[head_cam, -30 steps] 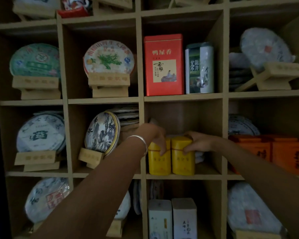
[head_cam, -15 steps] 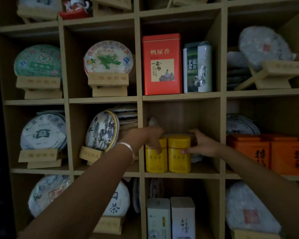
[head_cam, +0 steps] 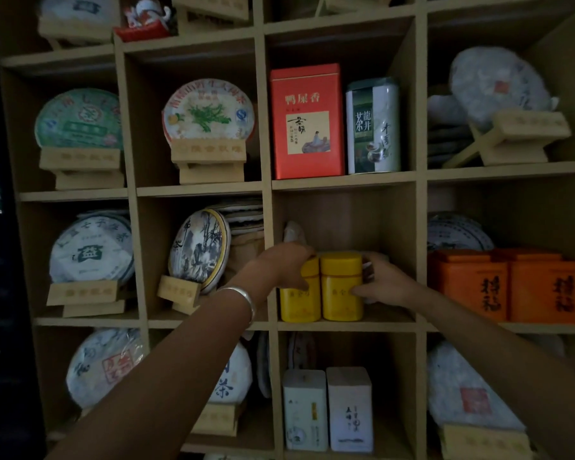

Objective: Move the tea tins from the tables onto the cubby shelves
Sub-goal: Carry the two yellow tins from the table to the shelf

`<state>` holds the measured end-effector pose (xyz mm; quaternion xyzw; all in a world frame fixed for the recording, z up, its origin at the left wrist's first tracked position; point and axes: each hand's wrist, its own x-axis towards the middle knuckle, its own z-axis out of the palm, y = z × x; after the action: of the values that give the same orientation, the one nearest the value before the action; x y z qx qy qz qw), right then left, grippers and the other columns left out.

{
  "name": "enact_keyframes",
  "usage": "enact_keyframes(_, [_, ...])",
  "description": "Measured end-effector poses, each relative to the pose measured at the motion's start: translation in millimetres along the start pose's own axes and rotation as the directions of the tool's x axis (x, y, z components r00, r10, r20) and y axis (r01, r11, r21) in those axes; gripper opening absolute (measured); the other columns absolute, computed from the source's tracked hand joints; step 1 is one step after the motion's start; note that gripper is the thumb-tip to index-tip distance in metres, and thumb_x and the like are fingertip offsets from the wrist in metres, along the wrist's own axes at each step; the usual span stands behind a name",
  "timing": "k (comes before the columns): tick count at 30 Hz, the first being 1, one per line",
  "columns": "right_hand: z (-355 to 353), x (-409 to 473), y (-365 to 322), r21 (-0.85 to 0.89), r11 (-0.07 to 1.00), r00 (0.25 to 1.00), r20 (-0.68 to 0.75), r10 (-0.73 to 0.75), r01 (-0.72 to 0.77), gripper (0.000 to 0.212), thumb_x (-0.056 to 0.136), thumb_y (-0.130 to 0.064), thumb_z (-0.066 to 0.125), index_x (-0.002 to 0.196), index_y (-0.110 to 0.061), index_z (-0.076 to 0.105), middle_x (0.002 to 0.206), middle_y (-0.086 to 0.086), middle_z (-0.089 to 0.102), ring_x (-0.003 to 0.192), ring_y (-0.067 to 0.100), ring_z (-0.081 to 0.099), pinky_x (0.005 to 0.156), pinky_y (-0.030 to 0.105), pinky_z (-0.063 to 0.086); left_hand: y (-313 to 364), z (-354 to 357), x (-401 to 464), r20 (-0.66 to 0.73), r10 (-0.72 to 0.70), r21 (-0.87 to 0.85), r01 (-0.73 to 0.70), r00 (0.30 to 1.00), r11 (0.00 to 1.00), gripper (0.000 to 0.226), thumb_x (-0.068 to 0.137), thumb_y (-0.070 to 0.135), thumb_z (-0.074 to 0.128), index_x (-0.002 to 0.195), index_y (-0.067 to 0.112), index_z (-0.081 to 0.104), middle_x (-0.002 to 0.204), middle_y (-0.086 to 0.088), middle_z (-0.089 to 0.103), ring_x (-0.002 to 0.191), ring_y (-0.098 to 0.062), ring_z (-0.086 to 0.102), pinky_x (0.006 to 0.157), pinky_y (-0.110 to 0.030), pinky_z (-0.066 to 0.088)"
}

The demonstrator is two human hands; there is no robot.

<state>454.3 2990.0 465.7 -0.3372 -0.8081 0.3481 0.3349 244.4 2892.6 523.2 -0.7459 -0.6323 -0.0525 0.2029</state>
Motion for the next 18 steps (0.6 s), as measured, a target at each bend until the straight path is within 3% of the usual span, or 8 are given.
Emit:
enact_keyframes(6, [0.8,1.9,1.2,0.013,1.000,1.000,-0.018,0.017,-0.017,0.075,0.078,-0.011,0.074,0.138,-0.030,0.032,0.106,-0.013,0.049,0.092,0.009,0.056,0.053,0.021,0.054,-0.9,0.0,0.2,0.007,-0.003,0.002,0.003,1.000,1.000,0.078,0.078,0.037,0.075,0.142,0.014,0.037,0.138,-0.015,0.048,0.122,-0.031,0.049,0.095,-0.041,0.046])
enact_keyframes(12, [-1.0,4.4,3.5,0.027,0.999,0.999,-0.023,0.040,-0.039,0.080,0.076,-0.013,0.075,0.140,-0.030,0.029,0.110,-0.009,0.050,0.099,0.016,0.057,0.062,0.030,0.057,-1.7,0.9,0.4,0.003,-0.001,0.011,0.001,1.000,1.000,0.078,0.079,0.038,0.074,0.143,0.014,0.037,0.138,-0.016,0.048,0.122,-0.032,0.049,0.096,-0.043,0.047])
enact_keyframes(18, [3.5,-4.0,1.7,-0.018,1.000,0.998,-0.057,-0.017,0.016,0.078,0.077,-0.014,0.075,0.139,-0.030,0.029,0.106,-0.016,0.047,0.098,0.010,0.056,0.063,0.024,0.054,0.5,0.3,-1.2,-0.005,-0.007,0.002,0.007,1.000,1.000,0.079,0.078,0.037,0.075,0.142,0.014,0.037,0.137,-0.015,0.047,0.121,-0.032,0.049,0.095,-0.042,0.047])
